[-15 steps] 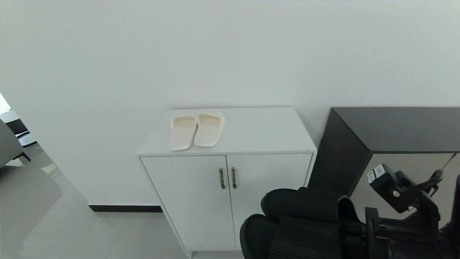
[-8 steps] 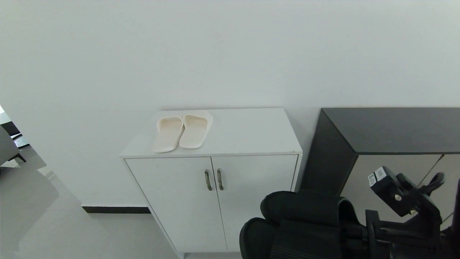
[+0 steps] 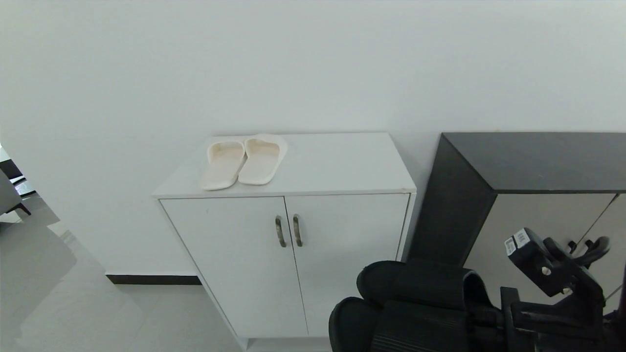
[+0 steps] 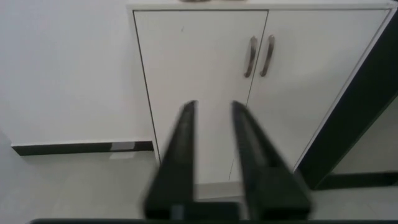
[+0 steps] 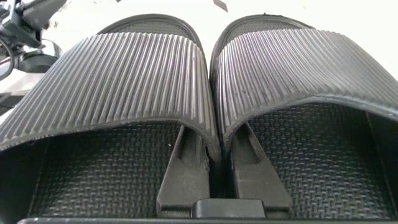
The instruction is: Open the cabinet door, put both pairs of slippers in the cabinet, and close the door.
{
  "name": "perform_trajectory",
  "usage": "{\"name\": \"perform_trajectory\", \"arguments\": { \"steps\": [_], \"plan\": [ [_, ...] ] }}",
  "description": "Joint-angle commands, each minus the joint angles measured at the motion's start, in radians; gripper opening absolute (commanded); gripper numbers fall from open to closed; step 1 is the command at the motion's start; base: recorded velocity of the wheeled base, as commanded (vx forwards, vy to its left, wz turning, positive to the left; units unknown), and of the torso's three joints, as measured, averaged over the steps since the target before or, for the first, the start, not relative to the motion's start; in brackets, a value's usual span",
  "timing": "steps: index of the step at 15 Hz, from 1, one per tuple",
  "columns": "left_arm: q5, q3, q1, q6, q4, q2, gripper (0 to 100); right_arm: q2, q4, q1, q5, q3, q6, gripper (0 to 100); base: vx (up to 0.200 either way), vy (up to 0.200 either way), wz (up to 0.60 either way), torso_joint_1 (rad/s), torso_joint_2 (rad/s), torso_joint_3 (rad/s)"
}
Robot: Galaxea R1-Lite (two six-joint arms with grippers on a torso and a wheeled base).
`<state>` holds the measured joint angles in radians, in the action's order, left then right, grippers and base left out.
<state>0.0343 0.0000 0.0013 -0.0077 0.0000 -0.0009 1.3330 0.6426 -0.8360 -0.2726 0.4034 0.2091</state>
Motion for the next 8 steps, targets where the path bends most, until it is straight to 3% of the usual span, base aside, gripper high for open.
{"name": "perform_trajectory", "arguments": {
  "steps": [1,8],
  "plan": [
    [-0.001,0.000,0.000,0.000,0.000,0.001,100,-0.005,0.000,0.000,0.000,-0.003,-0.001,0,0.000,0.000,0.00,-0.251,0.55,0.295],
    [-0.001,0.000,0.000,0.000,0.000,0.001,100,-0.005,0.000,0.000,-0.002,-0.009,-0.001,0,0.000,0.000,0.00,-0.230,0.53,0.295]
  ]
}}
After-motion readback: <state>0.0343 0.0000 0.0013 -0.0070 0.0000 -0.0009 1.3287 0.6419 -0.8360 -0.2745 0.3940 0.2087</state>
